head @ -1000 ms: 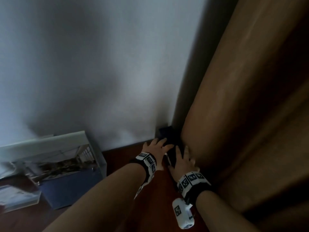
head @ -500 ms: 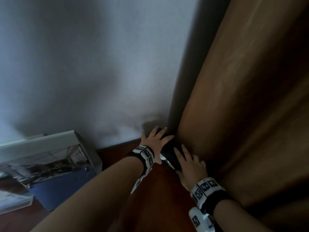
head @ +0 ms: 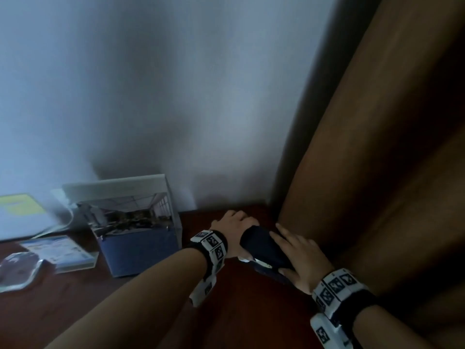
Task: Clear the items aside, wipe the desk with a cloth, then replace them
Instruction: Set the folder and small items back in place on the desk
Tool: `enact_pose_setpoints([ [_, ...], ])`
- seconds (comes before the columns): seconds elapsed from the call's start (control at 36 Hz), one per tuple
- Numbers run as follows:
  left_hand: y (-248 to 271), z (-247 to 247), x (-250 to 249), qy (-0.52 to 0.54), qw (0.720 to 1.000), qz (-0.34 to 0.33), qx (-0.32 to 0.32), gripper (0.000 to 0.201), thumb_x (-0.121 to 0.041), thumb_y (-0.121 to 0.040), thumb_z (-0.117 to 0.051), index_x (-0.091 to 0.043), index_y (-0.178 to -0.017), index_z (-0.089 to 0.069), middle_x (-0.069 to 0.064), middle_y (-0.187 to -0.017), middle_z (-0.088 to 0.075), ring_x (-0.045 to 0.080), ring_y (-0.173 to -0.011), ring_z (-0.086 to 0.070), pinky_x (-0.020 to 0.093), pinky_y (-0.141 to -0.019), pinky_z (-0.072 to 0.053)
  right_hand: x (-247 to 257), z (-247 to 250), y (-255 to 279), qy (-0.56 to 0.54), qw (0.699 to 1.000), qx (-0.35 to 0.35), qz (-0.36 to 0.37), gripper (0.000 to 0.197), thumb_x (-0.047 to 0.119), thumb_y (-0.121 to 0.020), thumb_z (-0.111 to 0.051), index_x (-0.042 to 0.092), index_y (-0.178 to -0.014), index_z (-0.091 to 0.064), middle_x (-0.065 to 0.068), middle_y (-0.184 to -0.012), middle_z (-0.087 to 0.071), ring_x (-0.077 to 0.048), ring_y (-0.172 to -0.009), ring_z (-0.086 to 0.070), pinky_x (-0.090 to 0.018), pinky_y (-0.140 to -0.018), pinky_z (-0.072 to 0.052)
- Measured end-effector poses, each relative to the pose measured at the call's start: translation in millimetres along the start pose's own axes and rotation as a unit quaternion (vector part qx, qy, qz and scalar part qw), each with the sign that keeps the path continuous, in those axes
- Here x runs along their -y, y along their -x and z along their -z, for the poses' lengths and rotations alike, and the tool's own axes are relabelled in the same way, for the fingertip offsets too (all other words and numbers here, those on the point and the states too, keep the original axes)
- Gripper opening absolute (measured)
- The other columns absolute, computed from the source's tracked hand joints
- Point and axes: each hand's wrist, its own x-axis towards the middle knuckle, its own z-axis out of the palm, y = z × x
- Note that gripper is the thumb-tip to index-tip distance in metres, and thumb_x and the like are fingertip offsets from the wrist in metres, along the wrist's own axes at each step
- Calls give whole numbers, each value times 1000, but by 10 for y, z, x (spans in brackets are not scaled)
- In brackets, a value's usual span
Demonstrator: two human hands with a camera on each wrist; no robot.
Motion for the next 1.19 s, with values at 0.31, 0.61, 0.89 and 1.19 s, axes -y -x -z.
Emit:
enact_pose_setpoints([
  [0.31, 790, 2, 131, 4, 996, 89, -14, 83, -56, -68, -77, -38, -135, -33, -3, -130, -34, 30, -124, -30, 56, -89, -46, 663, 254, 25, -3, 1000, 20, -19, 86, 27, -85, -63, 34, -151, -8, 14, -152, -19, -14, -138, -25, -45, -112, -23],
  [0.61, 1781, 39, 614, 40, 988, 145, -38, 76, -56, -72, -77, -37, -132, -36, 3, -133, -34, 34, -128, -29, 64, -94, -42, 1648, 339, 61, -19, 1000, 24, 4, 87, 23, -82, -63, 38, -149, -9, 17, -152, -16, -13, -140, -17, -66, -109, -17],
  [0.89, 3141, -80, 1534, 44, 977, 195, -69, 72, -55, -71, -76, -33, -127, -37, 3, -127, -37, 32, -121, -34, 57, -92, -46, 3151, 209, -19, 14, 997, 25, 66, 84, 29, -81, -65, 32, -148, -14, 8, -149, -22, -17, -137, -25, -57, -104, -29],
  [1.19, 4450, -176, 2552, 39, 959, 263, -95, 76, -53, -68, -77, -35, -131, -38, 0, -132, -37, 32, -126, -31, 57, -93, -45, 4790, 46, -149, 27, 994, -6, 108, 79, 38, -80, -66, 30, -144, -21, 2, -140, -34, -25, -126, -35, -45, -101, -36],
])
